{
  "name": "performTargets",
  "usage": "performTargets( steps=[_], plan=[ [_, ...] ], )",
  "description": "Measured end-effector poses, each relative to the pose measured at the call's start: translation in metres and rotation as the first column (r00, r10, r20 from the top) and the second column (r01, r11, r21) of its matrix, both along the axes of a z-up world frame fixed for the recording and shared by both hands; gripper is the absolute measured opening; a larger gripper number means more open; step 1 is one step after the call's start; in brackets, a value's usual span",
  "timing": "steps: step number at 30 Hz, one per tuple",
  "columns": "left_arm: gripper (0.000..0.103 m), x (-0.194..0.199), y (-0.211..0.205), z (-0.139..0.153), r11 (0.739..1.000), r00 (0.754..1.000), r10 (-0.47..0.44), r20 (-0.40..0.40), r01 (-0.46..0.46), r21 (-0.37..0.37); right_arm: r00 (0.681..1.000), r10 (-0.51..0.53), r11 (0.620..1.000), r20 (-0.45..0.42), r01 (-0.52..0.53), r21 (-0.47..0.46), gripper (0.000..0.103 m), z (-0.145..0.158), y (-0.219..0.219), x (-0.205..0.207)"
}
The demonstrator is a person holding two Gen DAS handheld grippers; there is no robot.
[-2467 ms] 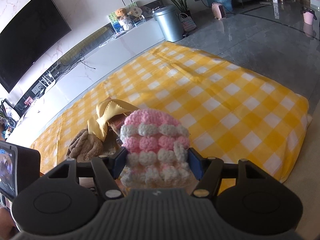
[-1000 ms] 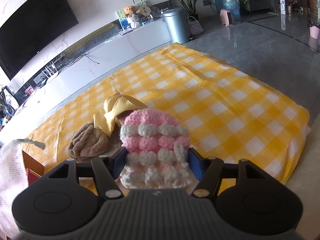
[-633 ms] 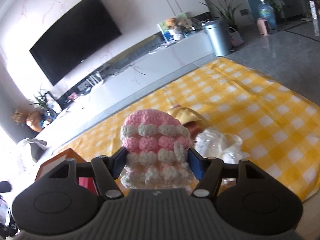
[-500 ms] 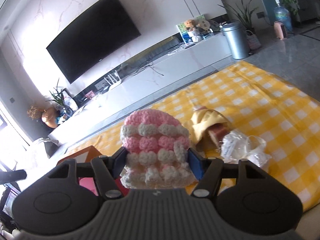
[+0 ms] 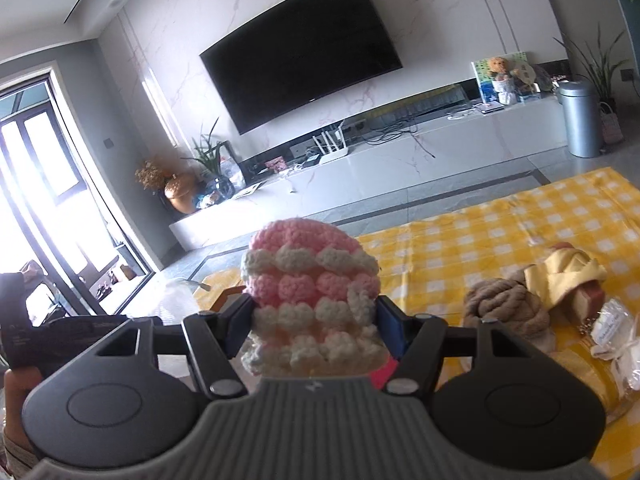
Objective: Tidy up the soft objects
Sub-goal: 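Carry the knitted hat and white cloth toward the white box with both grippers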
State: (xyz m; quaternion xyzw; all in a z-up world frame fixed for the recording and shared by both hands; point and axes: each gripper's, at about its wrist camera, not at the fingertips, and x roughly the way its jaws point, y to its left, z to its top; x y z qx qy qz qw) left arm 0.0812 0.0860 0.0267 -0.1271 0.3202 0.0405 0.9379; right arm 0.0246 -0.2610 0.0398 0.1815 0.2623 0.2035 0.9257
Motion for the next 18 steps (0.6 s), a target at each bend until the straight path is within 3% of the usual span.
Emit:
performTargets(
  steps=[4,7,10,14,16,18],
  plan=[
    [0.003,-0.001,0.009,-0.006,0.999,1.0,-0.026,0.001,0.026,-0.042,0.998,0.049,0.997,-0.044,-0.051,-0.05,0.065,-0.004,0.043,0.017],
    [0.003,-0.004,0.023,-0.004,0.998,1.0,-0.018,0.012,0.019,-0.058,0.991,0.104,0.974,-0.083,-0.118,-0.193,0.065,-0.012,0.089,0.038],
    [0.003,-0.006,0.043,-0.004,0.995,1.0,0.011,0.011,-0.01,-0.1,0.98,0.162,0.951,-0.118,-0.187,-0.246,0.065,-0.021,0.127,0.057],
    [0.003,-0.01,0.059,-0.004,0.992,0.997,0.077,0.008,-0.076,-0.102,0.959,0.201,0.897,-0.202,-0.263,-0.355,0.065,-0.045,0.176,0.09],
    [0.003,-0.011,0.063,-0.003,0.991,0.996,0.093,0.009,-0.092,-0.097,0.949,0.172,0.845,-0.265,-0.28,-0.455,0.065,-0.065,0.198,0.107],
    [0.003,-0.011,0.066,-0.003,0.99,0.996,0.093,0.006,-0.092,-0.105,0.919,0.199,0.787,-0.34,-0.356,-0.503,0.064,-0.084,0.21,0.119]
  ],
)
